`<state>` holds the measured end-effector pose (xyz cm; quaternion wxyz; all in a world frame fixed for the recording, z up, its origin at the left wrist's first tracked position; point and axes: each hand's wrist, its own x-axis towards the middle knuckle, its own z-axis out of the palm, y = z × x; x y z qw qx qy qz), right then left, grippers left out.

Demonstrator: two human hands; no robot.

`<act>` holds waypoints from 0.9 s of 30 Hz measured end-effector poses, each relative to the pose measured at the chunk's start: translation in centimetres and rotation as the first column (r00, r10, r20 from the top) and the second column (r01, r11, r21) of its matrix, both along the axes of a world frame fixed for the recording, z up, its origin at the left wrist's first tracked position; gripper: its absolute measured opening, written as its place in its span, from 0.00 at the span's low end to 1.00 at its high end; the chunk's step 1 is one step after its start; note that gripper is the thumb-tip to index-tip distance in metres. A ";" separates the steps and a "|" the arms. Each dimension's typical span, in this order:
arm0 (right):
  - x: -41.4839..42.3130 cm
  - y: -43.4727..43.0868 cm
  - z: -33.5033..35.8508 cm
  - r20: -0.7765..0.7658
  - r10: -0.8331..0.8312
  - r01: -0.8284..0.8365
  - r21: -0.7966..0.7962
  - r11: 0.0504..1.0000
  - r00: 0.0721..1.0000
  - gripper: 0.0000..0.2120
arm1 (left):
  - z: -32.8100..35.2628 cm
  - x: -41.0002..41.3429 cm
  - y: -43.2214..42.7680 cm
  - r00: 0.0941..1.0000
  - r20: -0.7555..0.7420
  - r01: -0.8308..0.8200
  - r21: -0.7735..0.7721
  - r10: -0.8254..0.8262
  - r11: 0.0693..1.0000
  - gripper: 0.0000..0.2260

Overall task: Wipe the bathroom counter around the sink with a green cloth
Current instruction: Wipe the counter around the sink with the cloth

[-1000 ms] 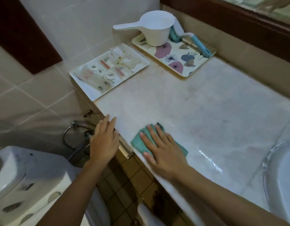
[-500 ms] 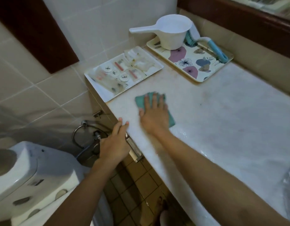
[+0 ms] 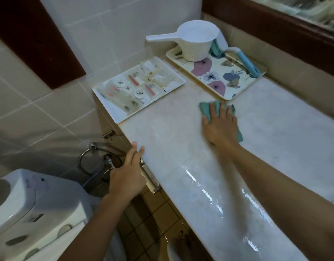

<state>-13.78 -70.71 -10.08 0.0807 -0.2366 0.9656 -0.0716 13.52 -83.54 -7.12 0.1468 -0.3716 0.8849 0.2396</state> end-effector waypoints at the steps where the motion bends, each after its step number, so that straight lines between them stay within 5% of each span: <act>1: -0.1 -1.5 0.0 0.022 -0.063 0.063 0.000 0.998 0.998 0.30 | 0.0 0.0 -0.1 1.000 -0.009 -0.005 0.018 0.005 1.000 0.40; 3: 2.0 -3.5 0.2 0.042 -0.095 0.095 -0.014 0.995 0.995 0.30 | 0.2 -0.2 -0.3 0.999 -0.014 -0.042 0.085 0.043 0.995 0.36; 6: 8.9 -1.9 -0.1 0.050 0.143 -0.138 -0.101 0.985 0.988 0.30 | 0.5 -1.2 -0.2 0.984 -0.052 -0.158 0.153 0.168 0.976 0.26; 9: 16.0 4.8 -0.2 0.019 0.406 -0.400 -0.141 0.906 0.913 0.31 | 0.5 -2.2 1.4 0.967 -0.089 -0.238 0.007 0.237 0.971 0.24; 12: 18.2 14.1 0.1 -0.006 0.492 -0.490 -0.096 0.866 0.870 0.30 | 0.3 -3.4 3.9 0.950 -0.212 -0.255 -0.106 0.229 0.961 0.22; 15: 13.6 20.6 0.2 -0.053 0.352 -0.354 -0.055 0.934 0.935 0.29 | 0.0 -5.8 6.0 0.950 -0.301 -0.130 -0.133 0.085 0.983 0.21; 18: 5.4 21.8 -0.4 -0.036 0.025 -0.027 -0.037 0.999 0.999 0.30 | -0.2 -8.8 7.8 0.939 -0.326 0.062 -0.145 -0.107 0.987 0.22; 22: -3.4 17.6 -0.4 0.001 -0.357 0.357 -0.026 0.934 0.934 0.30 | 0.1 -12.8 9.1 0.907 -0.334 0.221 -0.140 -0.257 0.965 0.23; 24: -4.2 14.3 -0.3 0.042 -0.426 0.428 -0.054 0.902 0.904 0.30 | 0.1 -14.3 9.7 0.891 -0.343 0.265 -0.138 -0.297 0.954 0.22; 27: 0.3 10.4 -0.7 0.046 -0.269 0.273 -0.131 0.953 0.962 0.29 | -0.1 -16.3 9.5 0.853 -0.394 0.306 -0.151 -0.341 0.940 0.21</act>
